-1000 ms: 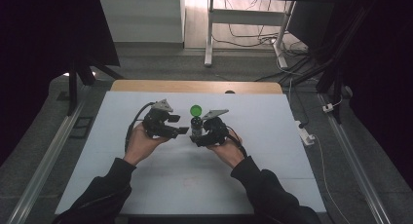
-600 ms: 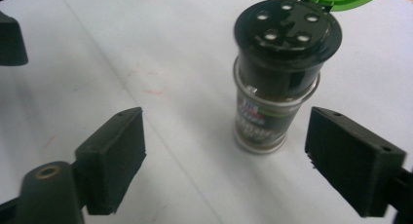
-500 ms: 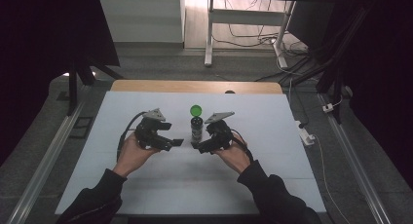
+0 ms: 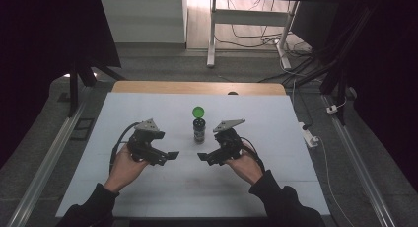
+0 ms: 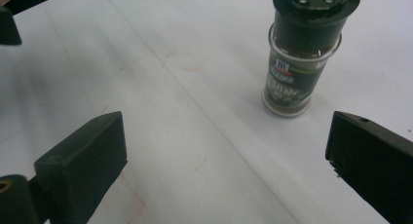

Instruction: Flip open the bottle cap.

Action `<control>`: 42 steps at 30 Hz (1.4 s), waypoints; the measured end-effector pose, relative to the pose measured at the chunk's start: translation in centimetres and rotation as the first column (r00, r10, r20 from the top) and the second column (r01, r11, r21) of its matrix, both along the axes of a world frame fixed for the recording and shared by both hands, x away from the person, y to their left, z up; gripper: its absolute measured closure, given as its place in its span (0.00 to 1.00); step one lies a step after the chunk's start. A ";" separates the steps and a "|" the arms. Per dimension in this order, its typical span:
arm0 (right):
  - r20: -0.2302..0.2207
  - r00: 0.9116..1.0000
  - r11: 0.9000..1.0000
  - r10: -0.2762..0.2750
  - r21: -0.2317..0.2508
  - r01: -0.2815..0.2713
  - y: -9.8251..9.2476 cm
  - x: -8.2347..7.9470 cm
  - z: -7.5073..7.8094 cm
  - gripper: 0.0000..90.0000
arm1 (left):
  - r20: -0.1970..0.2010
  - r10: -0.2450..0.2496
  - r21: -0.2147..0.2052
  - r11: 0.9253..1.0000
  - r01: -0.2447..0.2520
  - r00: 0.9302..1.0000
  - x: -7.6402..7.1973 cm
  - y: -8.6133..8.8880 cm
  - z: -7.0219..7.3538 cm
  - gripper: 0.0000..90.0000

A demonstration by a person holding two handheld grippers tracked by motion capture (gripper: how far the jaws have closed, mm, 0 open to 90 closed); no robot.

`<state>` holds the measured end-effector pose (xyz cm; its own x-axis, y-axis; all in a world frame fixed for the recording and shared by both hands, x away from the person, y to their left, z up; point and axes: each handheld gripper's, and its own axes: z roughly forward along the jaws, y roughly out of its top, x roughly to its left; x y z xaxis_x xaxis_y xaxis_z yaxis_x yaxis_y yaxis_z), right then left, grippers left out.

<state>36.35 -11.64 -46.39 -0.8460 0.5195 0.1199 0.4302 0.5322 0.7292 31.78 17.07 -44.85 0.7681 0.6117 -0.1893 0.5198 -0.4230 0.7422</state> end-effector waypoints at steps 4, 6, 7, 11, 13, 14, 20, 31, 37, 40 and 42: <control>0.017 1.000 1.000 0.008 0.001 -0.008 -0.9 -0.7 0.2 0.00 | 0.007 0.018 0.006 1.000 -0.018 1.000 -0.9 0.7 -0.3 0.02; 0.017 1.000 1.000 0.006 0.005 -0.006 -1.3 -1.1 0.4 0.00 | 0.010 0.030 0.008 1.000 -0.030 0.999 -1.4 1.2 -0.4 0.01; 0.019 1.000 1.000 0.004 0.006 -0.004 -1.6 -1.2 0.5 0.00 | 0.011 0.036 0.006 0.999 -0.036 0.999 -1.7 1.4 -0.4 0.00; 0.022 1.000 1.000 0.000 0.012 0.000 -2.4 -1.8 0.7 0.00 | 0.014 0.054 -0.013 0.998 -0.054 0.998 -2.7 2.4 -0.5 0.00; 0.027 1.000 1.000 -0.004 0.014 0.003 -2.9 -2.2 0.8 0.00 | 0.015 0.061 -0.017 0.998 -0.061 0.998 -3.2 2.9 -0.6 0.00; 0.031 0.999 1.000 -0.007 0.016 0.007 -3.1 -2.3 0.9 0.00 | 0.017 0.065 -0.016 0.998 -0.065 0.998 -3.5 3.1 -0.6 0.00; 0.043 0.999 0.999 -0.033 0.022 0.033 -4.8 -3.4 1.3 0.00 | 0.026 0.099 -0.024 0.995 -0.098 0.995 -5.2 4.5 -0.8 0.00; 0.067 0.992 0.994 -0.107 0.029 0.105 -8.9 -5.2 1.7 0.00 | 0.038 0.173 -0.047 0.984 -0.172 0.984 -8.1 7.9 -1.1 0.00; 0.081 0.984 0.988 -0.156 0.026 0.155 -11.2 -6.2 1.8 0.00 | 0.033 0.212 -0.058 0.976 -0.210 0.977 -9.5 9.4 -1.6 0.00; 0.080 0.980 0.984 -0.180 0.025 0.178 -12.3 -6.6 1.7 0.00 | 0.036 0.228 -0.059 0.973 -0.225 0.973 -10.1 10.0 -1.7 0.00; 0.080 0.977 0.980 -0.199 0.025 0.198 -13.1 -7.0 1.6 0.00 | 0.037 0.238 -0.059 0.970 -0.236 0.971 -10.5 10.4 -1.8 0.00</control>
